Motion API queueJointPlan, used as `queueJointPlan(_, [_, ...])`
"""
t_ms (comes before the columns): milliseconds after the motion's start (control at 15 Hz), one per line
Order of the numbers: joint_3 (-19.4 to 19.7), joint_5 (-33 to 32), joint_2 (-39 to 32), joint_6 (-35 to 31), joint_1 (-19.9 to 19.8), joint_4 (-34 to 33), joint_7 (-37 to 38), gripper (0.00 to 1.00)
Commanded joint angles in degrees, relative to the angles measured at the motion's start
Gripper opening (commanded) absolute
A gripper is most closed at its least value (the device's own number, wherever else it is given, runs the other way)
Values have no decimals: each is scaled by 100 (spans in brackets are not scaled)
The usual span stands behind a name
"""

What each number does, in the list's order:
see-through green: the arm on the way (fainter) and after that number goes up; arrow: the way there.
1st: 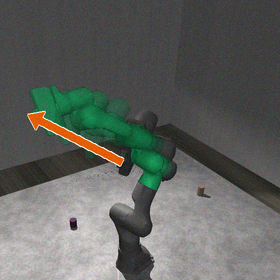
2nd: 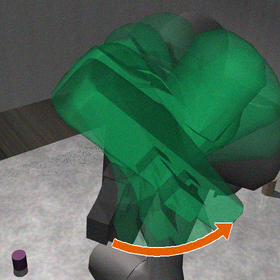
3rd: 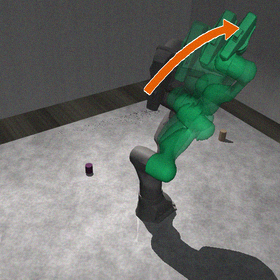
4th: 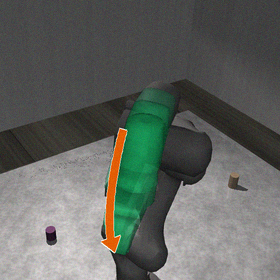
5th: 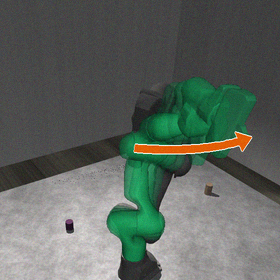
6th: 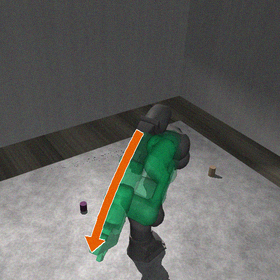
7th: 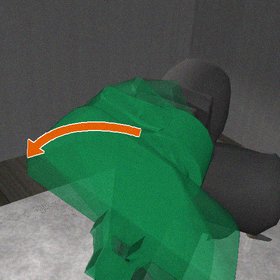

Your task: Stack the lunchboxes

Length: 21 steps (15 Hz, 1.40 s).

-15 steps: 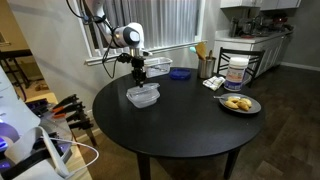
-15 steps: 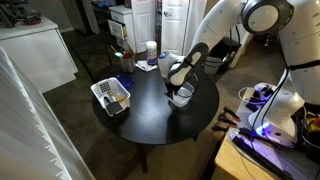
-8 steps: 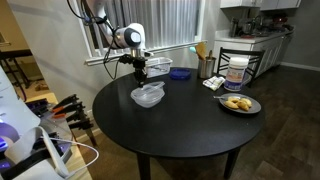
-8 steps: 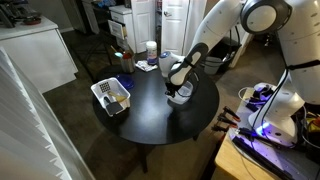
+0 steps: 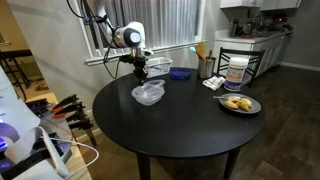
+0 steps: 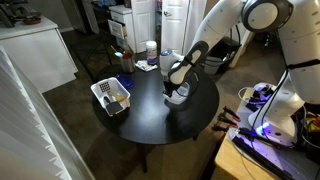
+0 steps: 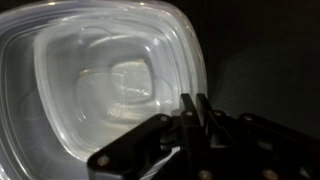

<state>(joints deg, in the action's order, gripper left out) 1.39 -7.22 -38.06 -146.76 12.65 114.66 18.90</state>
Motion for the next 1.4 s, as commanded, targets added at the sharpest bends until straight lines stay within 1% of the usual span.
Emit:
queueJointPlan(0, [-435,446,342,-230,-413,367,-724,2])
queueJointPlan(200, [-738,857,369,-29,-678,324,-1176,2])
queueJointPlan(267, [-734,904,369,30,-676,306,-1187,20])
queueJointPlan(333, [-759,940,377,77,-702,307,-1258,35])
queueJointPlan(467, [-786,987,359,110,-739,290,-1324,45])
queueJointPlan(533, [-783,996,356,130,-738,284,-1327,52])
queueJointPlan(800, [-680,930,381,134,-647,298,-1171,77])
queueJointPlan(867, [-612,851,162,65,-548,83,-1079,59])
queueJointPlan(1067, [-606,850,163,66,-549,83,-1078,76])
queueJointPlan(1333, [-606,850,163,66,-549,83,-1078,77])
